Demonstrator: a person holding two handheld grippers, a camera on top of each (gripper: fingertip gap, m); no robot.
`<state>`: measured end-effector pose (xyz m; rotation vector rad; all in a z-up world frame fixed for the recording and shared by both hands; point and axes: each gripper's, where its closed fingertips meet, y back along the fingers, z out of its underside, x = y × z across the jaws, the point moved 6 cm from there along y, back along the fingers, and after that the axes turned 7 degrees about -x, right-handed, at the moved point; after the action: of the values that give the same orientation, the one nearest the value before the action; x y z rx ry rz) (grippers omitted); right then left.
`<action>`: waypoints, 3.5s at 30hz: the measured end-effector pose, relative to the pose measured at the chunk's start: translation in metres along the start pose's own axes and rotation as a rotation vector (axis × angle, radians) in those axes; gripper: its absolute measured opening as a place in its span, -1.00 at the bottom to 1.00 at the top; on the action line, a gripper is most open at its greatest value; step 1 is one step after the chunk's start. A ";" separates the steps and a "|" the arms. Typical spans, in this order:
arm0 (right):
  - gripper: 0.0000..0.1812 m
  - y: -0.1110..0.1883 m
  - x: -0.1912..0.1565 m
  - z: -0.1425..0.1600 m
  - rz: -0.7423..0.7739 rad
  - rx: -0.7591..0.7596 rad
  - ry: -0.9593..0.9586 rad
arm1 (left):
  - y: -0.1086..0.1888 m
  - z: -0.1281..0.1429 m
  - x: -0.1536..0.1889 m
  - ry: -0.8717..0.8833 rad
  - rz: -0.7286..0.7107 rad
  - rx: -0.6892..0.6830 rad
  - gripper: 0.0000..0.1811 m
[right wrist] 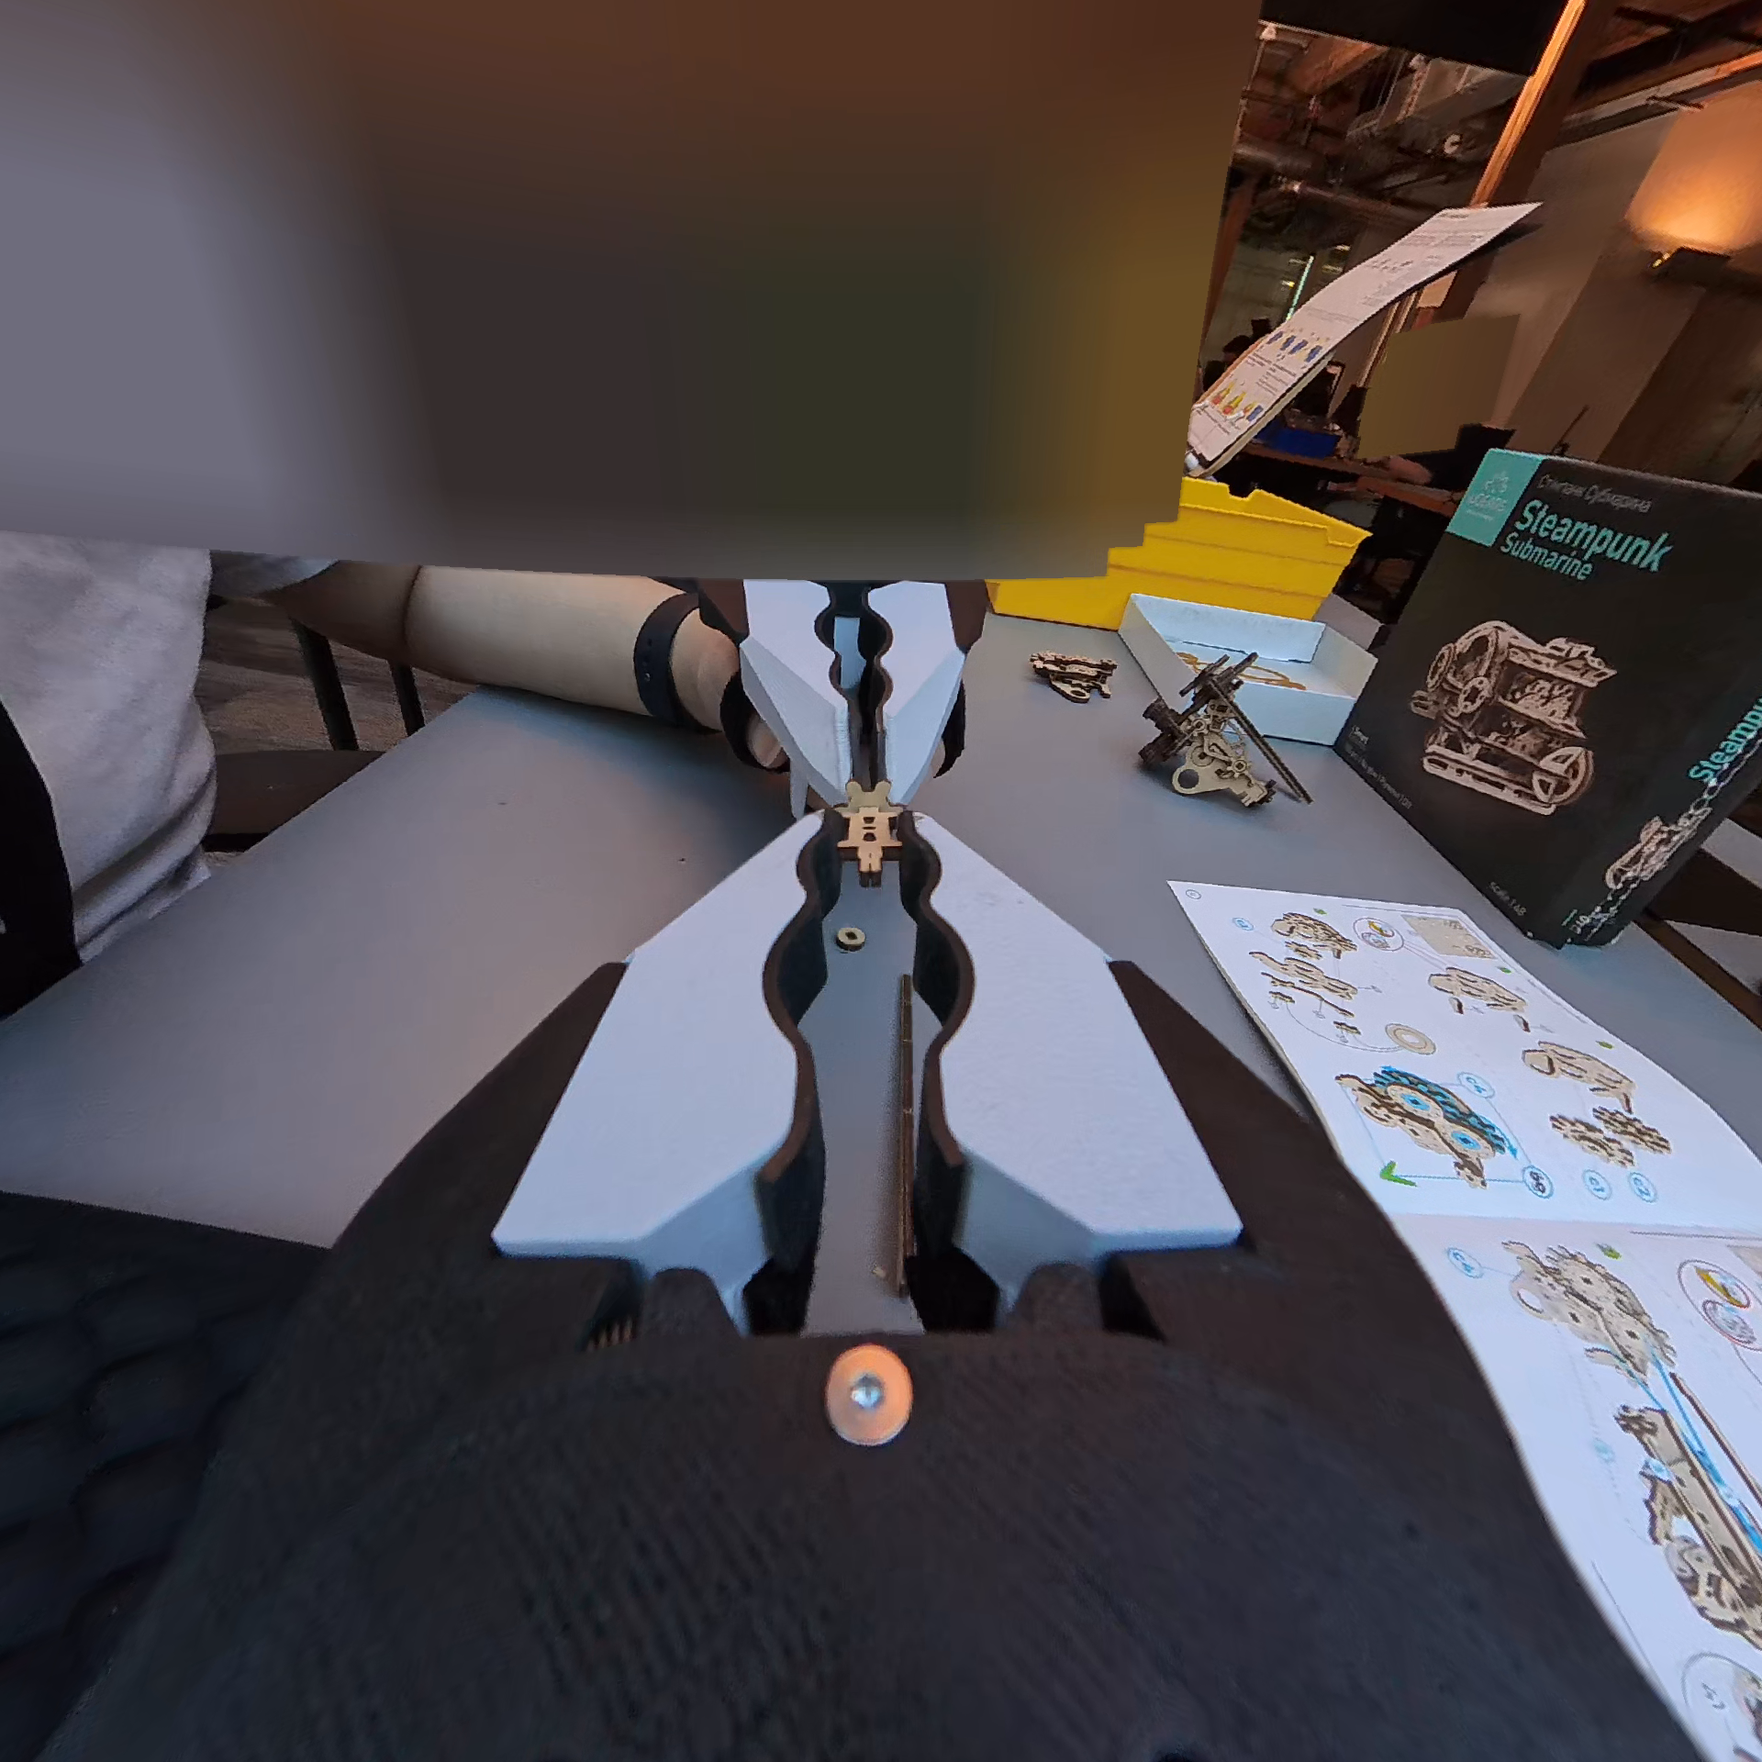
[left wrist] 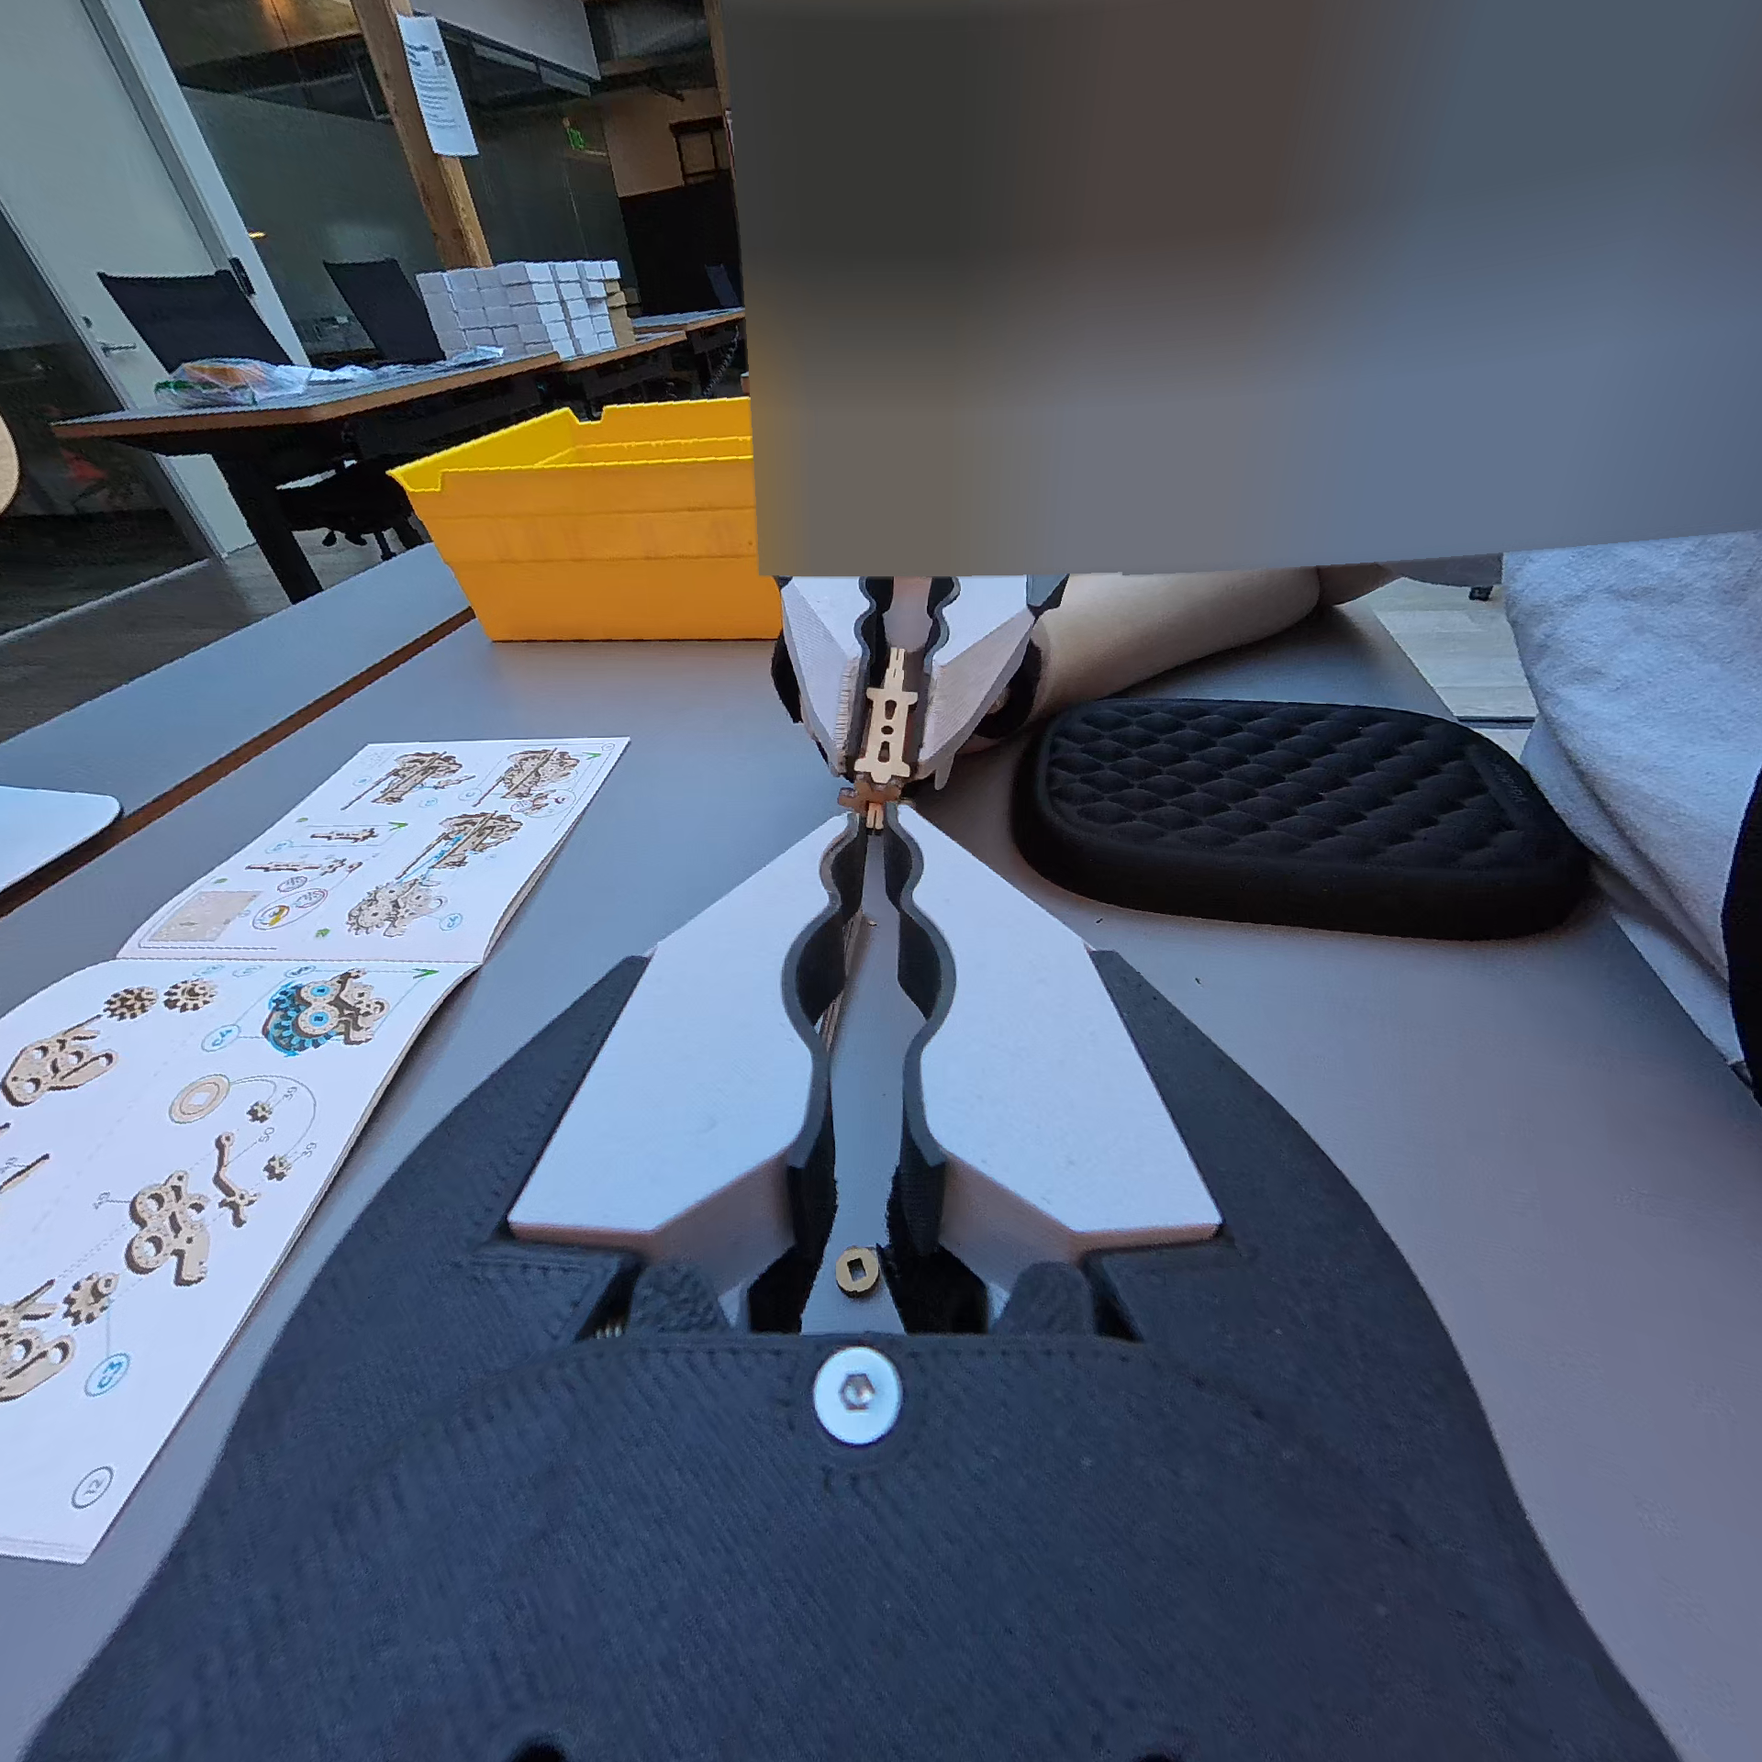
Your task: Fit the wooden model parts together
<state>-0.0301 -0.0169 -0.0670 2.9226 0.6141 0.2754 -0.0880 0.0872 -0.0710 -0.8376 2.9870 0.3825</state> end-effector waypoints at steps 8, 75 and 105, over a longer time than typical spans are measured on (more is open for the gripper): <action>-0.90 -0.005 -0.004 0.006 0.001 -0.066 0.016 | 0.005 -0.008 0.001 0.043 0.028 0.084 -1.00; -0.89 -0.001 -0.007 0.000 -0.073 0.011 0.014 | 0.001 -0.004 0.008 -0.045 0.046 0.024 -0.98; -0.90 0.002 -0.005 -0.007 -0.002 0.046 -0.081 | -0.001 -0.011 0.011 -0.089 -0.089 0.058 -1.00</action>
<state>-0.0347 -0.0200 -0.0609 2.9595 0.6196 0.1442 -0.0959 0.0784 -0.0614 -0.9186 2.8529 0.3192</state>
